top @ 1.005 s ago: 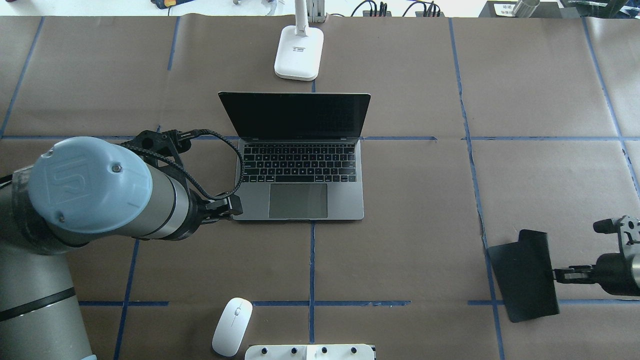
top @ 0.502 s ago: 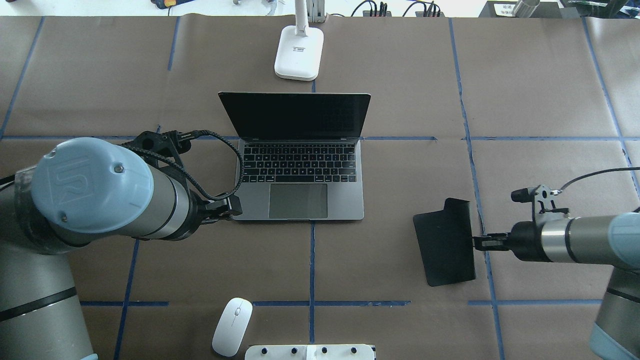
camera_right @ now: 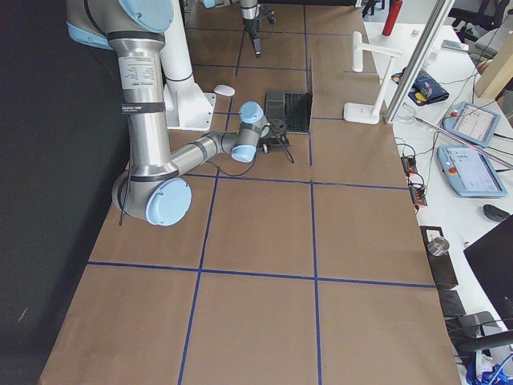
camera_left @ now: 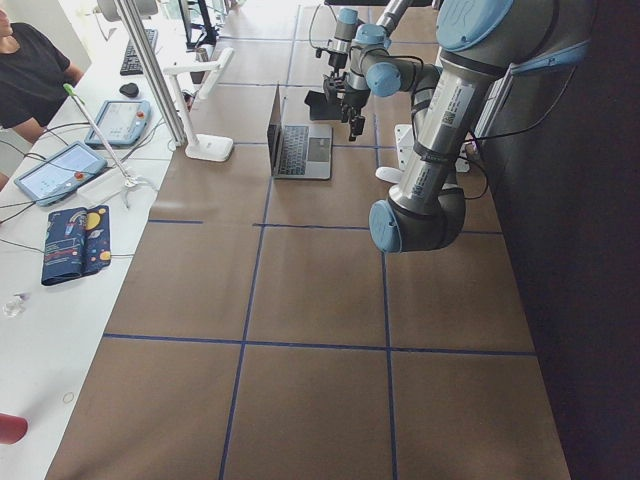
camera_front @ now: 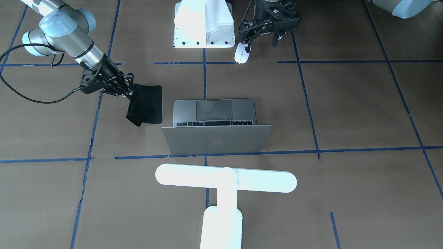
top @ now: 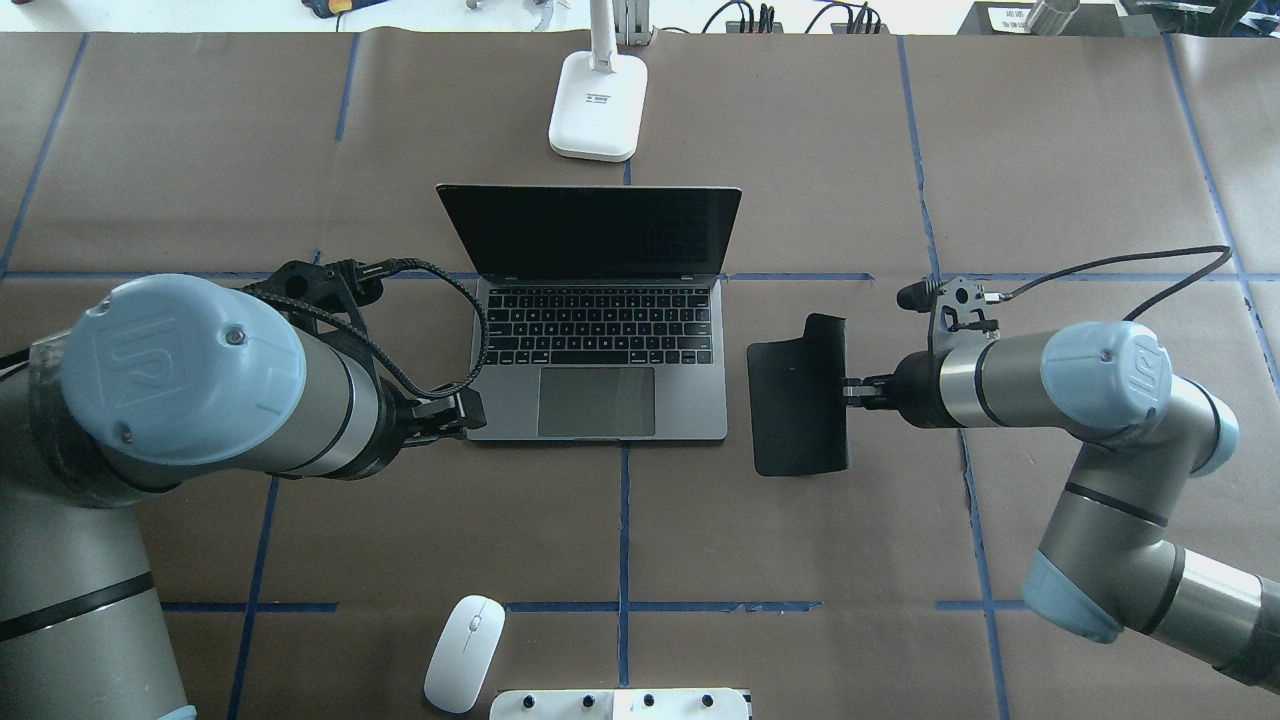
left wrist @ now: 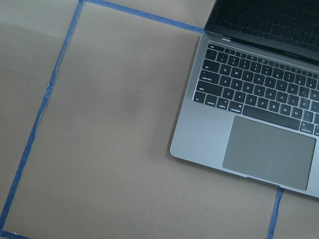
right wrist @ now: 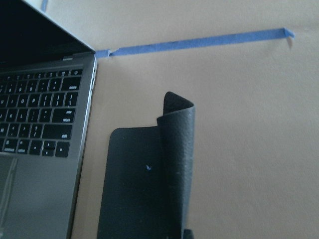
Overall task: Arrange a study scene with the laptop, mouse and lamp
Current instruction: 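Drag the black mouse pad with the right gripper beside the laptop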
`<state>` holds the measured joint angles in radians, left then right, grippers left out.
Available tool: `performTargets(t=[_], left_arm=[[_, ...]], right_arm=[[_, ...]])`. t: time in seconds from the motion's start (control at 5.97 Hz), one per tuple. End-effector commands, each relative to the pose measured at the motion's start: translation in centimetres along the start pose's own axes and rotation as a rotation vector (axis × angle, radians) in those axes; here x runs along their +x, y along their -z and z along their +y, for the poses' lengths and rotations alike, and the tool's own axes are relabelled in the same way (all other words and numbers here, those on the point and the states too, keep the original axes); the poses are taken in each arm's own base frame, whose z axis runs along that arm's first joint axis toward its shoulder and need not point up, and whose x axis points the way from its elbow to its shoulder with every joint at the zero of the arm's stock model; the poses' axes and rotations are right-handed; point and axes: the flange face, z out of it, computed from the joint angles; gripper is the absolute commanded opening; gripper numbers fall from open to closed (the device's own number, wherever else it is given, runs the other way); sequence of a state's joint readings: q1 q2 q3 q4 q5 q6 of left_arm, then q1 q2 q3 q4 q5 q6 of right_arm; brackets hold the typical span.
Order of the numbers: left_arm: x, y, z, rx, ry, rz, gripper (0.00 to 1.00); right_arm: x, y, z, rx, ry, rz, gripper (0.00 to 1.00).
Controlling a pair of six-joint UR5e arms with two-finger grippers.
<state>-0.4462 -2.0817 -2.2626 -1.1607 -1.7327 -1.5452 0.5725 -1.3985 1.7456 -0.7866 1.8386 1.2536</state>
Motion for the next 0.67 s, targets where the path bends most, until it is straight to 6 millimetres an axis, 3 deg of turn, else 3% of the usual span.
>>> performTargets(t=[0.0,0.33,0.5], left_arm=[[0.0,0.0,0.0,-0.001,0.001,0.000,1.00],[0.1,0.1,0.0,0.001,0.001,0.002,1.00],[0.1,0.1,0.0,0.001,-0.001,0.002,1.00]], right_arm=[[-0.4,-2.6,-2.5,0.010,-0.021,0.038,0.00],[0.0,-2.2,-3.4,0.020,-0.029,0.041,0.05],[0.3,-2.0,-3.9,0.018,-0.038,0.043,0.65]])
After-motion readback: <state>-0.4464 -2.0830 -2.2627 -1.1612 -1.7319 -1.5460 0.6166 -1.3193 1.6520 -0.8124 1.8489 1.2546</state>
